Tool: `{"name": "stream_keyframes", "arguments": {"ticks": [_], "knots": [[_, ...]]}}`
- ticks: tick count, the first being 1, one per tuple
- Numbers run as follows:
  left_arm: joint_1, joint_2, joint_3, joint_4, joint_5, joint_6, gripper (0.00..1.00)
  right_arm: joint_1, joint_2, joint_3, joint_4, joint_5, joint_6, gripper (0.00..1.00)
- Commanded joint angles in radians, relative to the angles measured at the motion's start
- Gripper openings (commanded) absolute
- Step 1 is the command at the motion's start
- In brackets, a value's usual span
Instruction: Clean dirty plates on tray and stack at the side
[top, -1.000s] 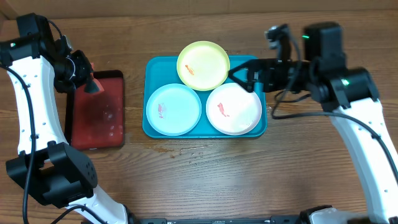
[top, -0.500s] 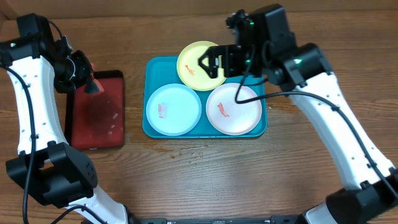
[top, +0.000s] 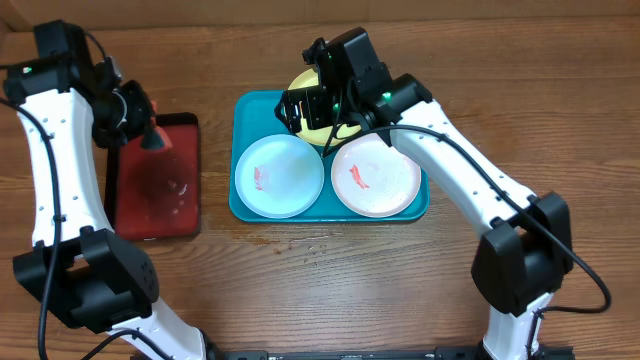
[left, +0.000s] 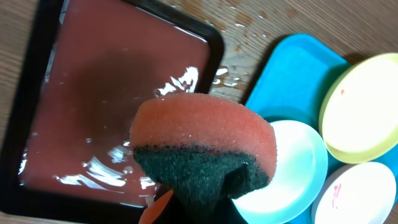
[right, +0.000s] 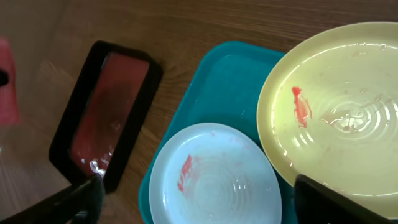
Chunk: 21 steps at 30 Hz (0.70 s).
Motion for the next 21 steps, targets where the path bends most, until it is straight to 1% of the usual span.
{"name": "stream_keyframes", "arguments": {"ticks": [1, 2, 3, 4, 9, 13, 17, 21], "knots": [[-0.039, 0.006, -0.003, -0.005, 0.004, 0.009, 0.04, -0.002, 0.042, 0.016, 0.024, 0.045, 0.007, 0.77], [-0.05, 0.006, -0.004, -0.007, 0.004, 0.009, 0.04, -0.002, 0.061, 0.016, 0.031, 0.061, 0.007, 0.68], [-0.06, 0.007, -0.005, -0.007, 0.004, 0.009, 0.04, -0.002, 0.076, 0.016, 0.035, 0.072, 0.007, 0.64], [-0.07, 0.007, -0.008, -0.005, 0.002, 0.009, 0.04, -0.002, 0.09, 0.016, 0.037, 0.084, 0.007, 0.63], [-0.131, 0.007, -0.058, 0.035, 0.002, 0.008, 0.04, -0.002, 0.146, 0.016, 0.032, 0.108, 0.01, 0.61], [-0.187, 0.007, -0.124, 0.081, 0.002, 0.008, 0.04, 0.001, 0.164, 0.015, -0.033, 0.109, 0.045, 0.59], [-0.237, 0.007, -0.188, 0.143, 0.002, 0.007, 0.04, 0.009, 0.18, 0.015, -0.106, 0.146, 0.049, 0.59], [-0.281, 0.007, -0.241, 0.214, 0.005, -0.019, 0.04, 0.02, 0.207, 0.015, -0.151, 0.16, 0.048, 0.59]]}}
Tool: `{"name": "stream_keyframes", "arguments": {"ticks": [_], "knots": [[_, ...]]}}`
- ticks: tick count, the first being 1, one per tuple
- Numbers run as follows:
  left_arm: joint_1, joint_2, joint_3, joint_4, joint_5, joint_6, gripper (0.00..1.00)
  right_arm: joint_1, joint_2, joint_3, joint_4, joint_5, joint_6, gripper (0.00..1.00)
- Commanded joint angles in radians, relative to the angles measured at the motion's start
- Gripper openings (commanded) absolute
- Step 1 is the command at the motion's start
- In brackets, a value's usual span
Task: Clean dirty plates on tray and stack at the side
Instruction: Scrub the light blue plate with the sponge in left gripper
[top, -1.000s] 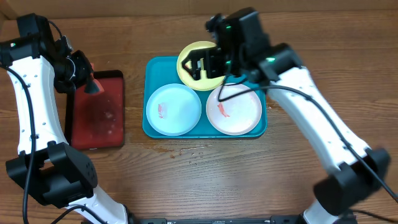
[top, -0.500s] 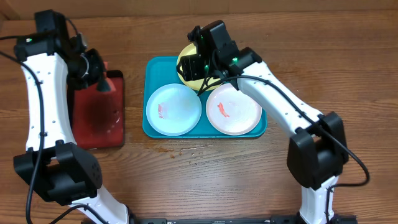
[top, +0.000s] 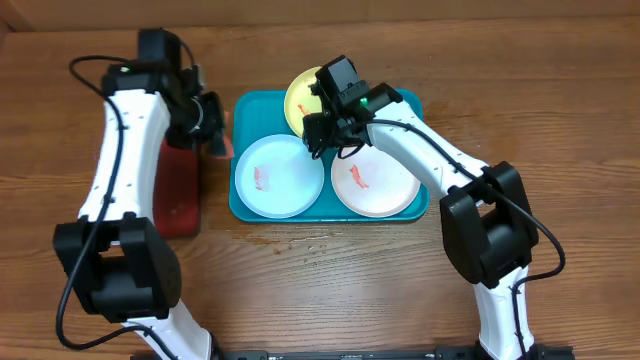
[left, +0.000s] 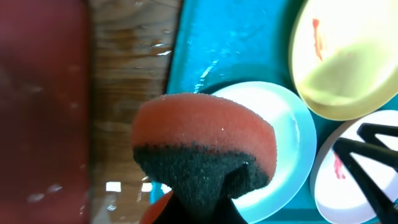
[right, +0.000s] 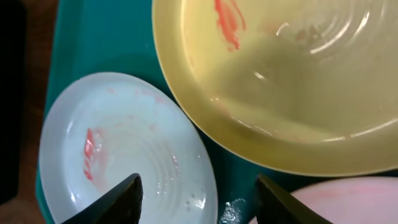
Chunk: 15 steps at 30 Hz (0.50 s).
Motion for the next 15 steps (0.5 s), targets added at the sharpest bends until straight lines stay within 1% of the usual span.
{"name": "stream_keyframes", "arguments": {"ticks": [1, 7, 11, 15], "knots": [[-0.032, 0.005, -0.037, 0.037, 0.005, -0.016, 0.04, 0.02, 0.035, 0.015, -0.008, 0.027, 0.011, 0.59], [-0.079, 0.005, -0.089, 0.117, 0.005, -0.027, 0.04, 0.055, 0.07, 0.014, 0.003, 0.026, 0.011, 0.57], [-0.088, 0.005, -0.1, 0.125, 0.005, -0.027, 0.04, 0.071, 0.072, 0.014, 0.006, 0.037, 0.011, 0.57], [-0.089, 0.005, -0.1, 0.126, 0.005, -0.027, 0.04, 0.073, 0.078, 0.014, -0.008, 0.09, 0.011, 0.56]]}}
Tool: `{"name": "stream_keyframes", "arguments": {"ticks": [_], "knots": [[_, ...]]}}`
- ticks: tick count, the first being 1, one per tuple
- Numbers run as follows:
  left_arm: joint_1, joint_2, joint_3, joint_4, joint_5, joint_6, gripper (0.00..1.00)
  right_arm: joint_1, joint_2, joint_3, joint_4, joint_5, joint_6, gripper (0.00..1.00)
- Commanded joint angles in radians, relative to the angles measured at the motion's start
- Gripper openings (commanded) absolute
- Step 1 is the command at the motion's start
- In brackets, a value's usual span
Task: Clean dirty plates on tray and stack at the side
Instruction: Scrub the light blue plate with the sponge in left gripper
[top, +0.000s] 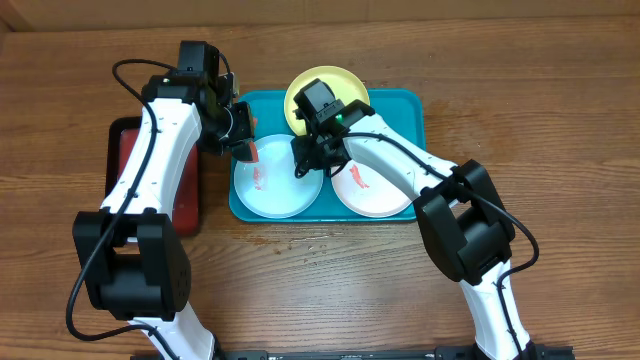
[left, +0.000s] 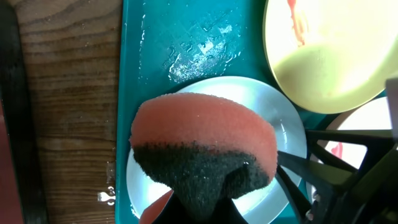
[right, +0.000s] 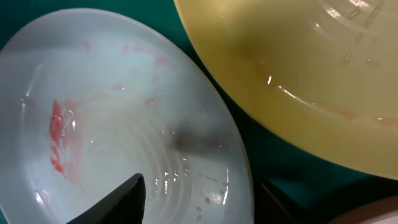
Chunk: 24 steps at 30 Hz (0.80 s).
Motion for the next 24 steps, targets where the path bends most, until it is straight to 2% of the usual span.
{"name": "stream_keyframes", "arguments": {"ticks": [1, 5, 10, 12, 15, 20, 24], "knots": [[-0.004, 0.004, -0.005, 0.004, 0.005, -0.017, 0.04, -0.001, 0.007, 0.014, -0.005, 0.056, 0.005, 0.54], [-0.005, 0.004, -0.008, 0.004, 0.005, -0.017, 0.04, -0.001, 0.026, 0.013, -0.02, 0.055, 0.005, 0.42], [-0.006, 0.004, -0.026, 0.008, 0.024, -0.027, 0.04, -0.001, 0.046, 0.009, -0.032, 0.055, 0.005, 0.34], [-0.008, 0.004, -0.045, 0.026, 0.058, -0.027, 0.04, -0.001, 0.046, 0.009, -0.033, 0.055, 0.005, 0.24], [-0.019, 0.004, -0.086, 0.08, 0.084, -0.029, 0.04, -0.001, 0.046, 0.009, -0.026, 0.055, 0.005, 0.18], [-0.053, 0.004, -0.196, 0.202, 0.084, -0.096, 0.04, -0.002, 0.046, 0.009, -0.006, 0.055, 0.005, 0.15], [-0.093, 0.004, -0.272, 0.29, 0.083, -0.1, 0.04, -0.002, 0.046, 0.009, -0.006, 0.055, 0.005, 0.15]]}}
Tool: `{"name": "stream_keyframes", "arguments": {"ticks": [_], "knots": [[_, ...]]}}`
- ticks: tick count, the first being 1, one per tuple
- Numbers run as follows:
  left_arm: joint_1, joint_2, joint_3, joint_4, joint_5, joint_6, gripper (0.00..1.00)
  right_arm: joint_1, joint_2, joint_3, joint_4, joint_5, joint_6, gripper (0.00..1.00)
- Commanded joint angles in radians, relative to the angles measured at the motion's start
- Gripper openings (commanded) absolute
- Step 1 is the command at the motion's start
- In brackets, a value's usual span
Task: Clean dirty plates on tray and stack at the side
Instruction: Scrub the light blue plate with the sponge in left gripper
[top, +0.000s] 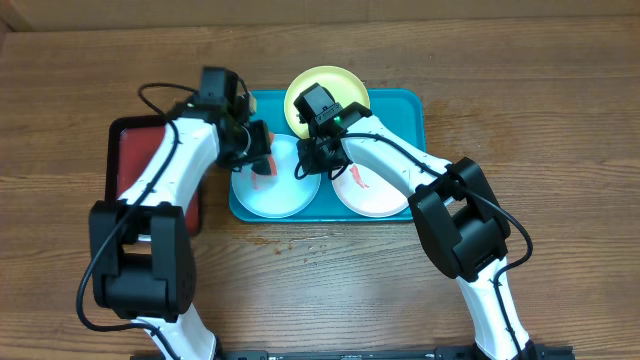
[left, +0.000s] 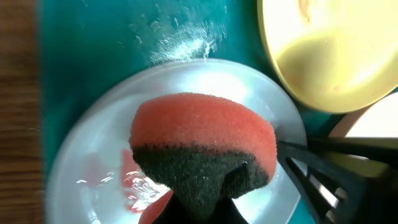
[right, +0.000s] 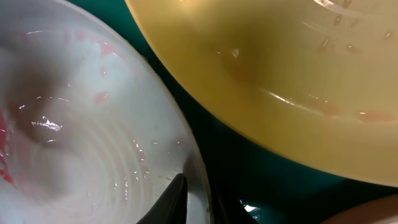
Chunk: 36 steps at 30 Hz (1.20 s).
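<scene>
Three dirty plates lie on the teal tray (top: 405, 105): a pale plate (top: 275, 190) with a red smear (left: 134, 180), a pink plate (top: 380, 190) and a yellow plate (top: 298, 98). My left gripper (top: 258, 158) is shut on an orange sponge (left: 205, 140) with a dark scouring side. It holds the sponge low over the pale plate (left: 81, 155), just right of the smear. My right gripper (right: 199, 196) pinches the pale plate's right rim. One finger (right: 173, 200) lies inside the rim and the other sits outside it.
A black tray (top: 150, 190) of reddish water sits left of the teal tray. The yellow plate (right: 298, 68) overlaps the teal tray's back edge, close to my right wrist. Bare wood surrounds both trays.
The sponge has come down and in over the pale plate, close to its smear. My right gripper's fingers, then spread wide at the plate's right rim, now sit close on either side of it.
First my left gripper held the sponge over the black water tray, and my right gripper hung open above the yellow plate. Then the sponge was at the teal tray's left edge, then over the pale plate. My right gripper reached that plate's rim and now grips it.
</scene>
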Motion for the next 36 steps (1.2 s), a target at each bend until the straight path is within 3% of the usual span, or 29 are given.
{"name": "stream_keyframes", "arguments": {"ticks": [1, 9, 11, 12, 15, 17, 21, 28, 34, 36], "knots": [[-0.04, 0.004, -0.058, 0.055, 0.025, -0.03, 0.04, -0.002, 0.018, 0.008, 0.009, 0.009, -0.002, 0.15], [-0.063, 0.004, -0.126, 0.113, -0.168, -0.134, 0.07, -0.002, 0.018, 0.008, 0.006, 0.009, -0.002, 0.15], [-0.062, 0.004, -0.128, 0.11, -0.171, -0.135, 0.18, -0.002, 0.018, 0.008, 0.006, 0.009, -0.002, 0.15], [-0.062, 0.004, -0.128, 0.109, -0.17, -0.135, 0.31, -0.002, 0.018, 0.008, 0.006, 0.009, -0.002, 0.15], [-0.062, 0.004, -0.128, 0.114, -0.171, -0.134, 0.45, -0.002, 0.018, 0.008, 0.006, 0.009, -0.002, 0.15], [-0.06, 0.004, -0.128, 0.121, -0.171, -0.134, 0.44, -0.002, 0.018, 0.008, 0.006, 0.009, -0.002, 0.15], [-0.06, 0.004, -0.128, 0.126, -0.17, -0.134, 0.28, -0.002, 0.018, 0.008, 0.006, 0.009, -0.002, 0.15], [-0.061, 0.004, -0.128, 0.085, -0.151, -0.135, 0.35, -0.002, 0.018, 0.008, 0.007, 0.01, -0.002, 0.15], [-0.078, 0.004, -0.128, 0.09, -0.142, -0.134, 0.32, -0.002, 0.018, 0.008, 0.006, 0.009, -0.002, 0.15], [-0.077, 0.004, -0.128, 0.098, -0.144, -0.134, 0.25, -0.002, 0.018, 0.008, 0.007, 0.009, -0.002, 0.15]]}}
